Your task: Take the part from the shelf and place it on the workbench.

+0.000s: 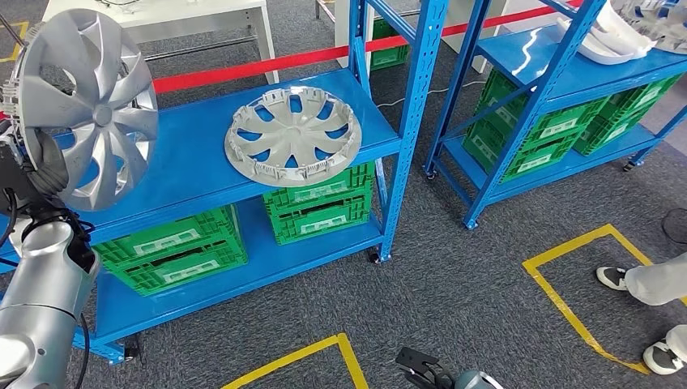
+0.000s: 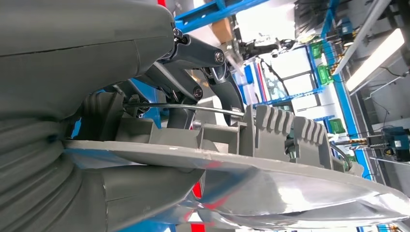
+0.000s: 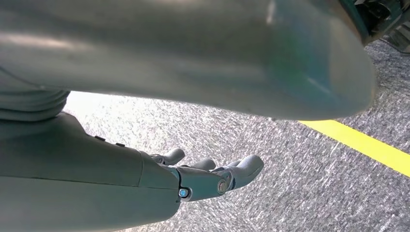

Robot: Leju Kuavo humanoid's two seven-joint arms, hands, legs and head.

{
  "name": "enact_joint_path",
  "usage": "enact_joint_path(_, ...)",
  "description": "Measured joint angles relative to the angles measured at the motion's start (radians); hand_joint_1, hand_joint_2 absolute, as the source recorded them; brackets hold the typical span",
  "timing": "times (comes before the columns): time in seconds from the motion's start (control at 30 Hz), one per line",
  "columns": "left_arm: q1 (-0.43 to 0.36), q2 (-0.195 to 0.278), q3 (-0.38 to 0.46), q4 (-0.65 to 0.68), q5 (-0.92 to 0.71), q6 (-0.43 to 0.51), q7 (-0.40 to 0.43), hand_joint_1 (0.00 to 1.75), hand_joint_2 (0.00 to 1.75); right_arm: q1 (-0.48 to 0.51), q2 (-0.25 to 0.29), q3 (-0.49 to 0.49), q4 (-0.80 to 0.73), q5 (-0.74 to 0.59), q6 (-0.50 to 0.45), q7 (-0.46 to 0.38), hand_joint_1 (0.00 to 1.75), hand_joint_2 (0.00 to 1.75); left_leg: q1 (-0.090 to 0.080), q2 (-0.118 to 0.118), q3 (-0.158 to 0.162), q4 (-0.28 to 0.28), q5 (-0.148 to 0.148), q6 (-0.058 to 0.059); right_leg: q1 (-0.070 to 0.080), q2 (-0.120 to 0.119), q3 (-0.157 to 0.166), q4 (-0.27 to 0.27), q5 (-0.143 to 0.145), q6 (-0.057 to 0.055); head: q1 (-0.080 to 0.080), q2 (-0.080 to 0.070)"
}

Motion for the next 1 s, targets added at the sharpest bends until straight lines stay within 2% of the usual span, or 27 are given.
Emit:
enact_joint_path(0.57, 0.021, 0.024, -0.025, -0.036, 0.077, -0.027, 0.000, 1.75, 1.75, 0.002, -0.002, 0.000, 0.000, -0.009, 0.000, -0.002, 0.00, 0.00, -0.004, 0.000, -0.001, 0.001, -0.002, 0.002, -0.003, 0.000, 0.000, 0.000, 0.000, 0.001, 0.000, 0.000)
enact_joint_path(0.73, 0.038, 0.030, -0.025, -0.044, 0.079, -0.024, 0.000, 1.75, 1.75, 0.002, -0.002, 0.000, 0.000, -0.008, 0.000, -0.002, 0.00, 0.00, -0.007, 0.000, -0.002, 0.005, -0.006, 0.008, -0.006, 0.000, 0.001, 0.000, -0.002, 0.006, 0.000, 0.000)
enact_joint_path(0.87, 0.041, 0.034, -0.026, -0.048, 0.078, -0.022, 0.000, 1.75, 1.75, 0.002, -0.003, 0.000, 0.000, -0.008, 0.000, -0.002, 0.00, 0.00, -0.005, 0.002, 0.000, 0.002, -0.002, 0.018, -0.008, 0.001, 0.002, 0.002, -0.003, 0.016, 0.000, 0.000)
enact_joint_path(0.9, 0.041, 0.034, -0.027, -0.050, 0.078, -0.023, 0.000, 1.75, 1.75, 0.001, -0.003, 0.000, 0.000, -0.008, 0.000, -0.001, 0.00, 0.00, -0.001, 0.003, 0.002, -0.002, 0.002, 0.022, -0.008, 0.001, -0.003, 0.015, -0.014, 0.019, 0.000, 0.000)
enact_joint_path(0.93, 0.041, 0.034, -0.028, -0.051, 0.079, -0.023, 0.000, 1.75, 1.75, 0.001, -0.003, 0.000, 0.000, -0.008, 0.000, -0.001, 0.00, 0.00, 0.003, 0.005, 0.002, -0.007, 0.006, 0.026, -0.008, 0.001, -0.016, 0.046, -0.038, 0.023, 0.001, 0.000)
enact_joint_path(1.0, 0.043, 0.034, -0.030, -0.054, 0.079, -0.022, 0.000, 1.75, 1.75, 0.002, -0.004, 0.000, 0.000, -0.008, 0.000, 0.000, 0.00, 0.00, 0.005, 0.009, 0.000, -0.009, 0.008, 0.029, -0.013, 0.000, -0.070, 0.170, -0.109, 0.031, 0.003, 0.000)
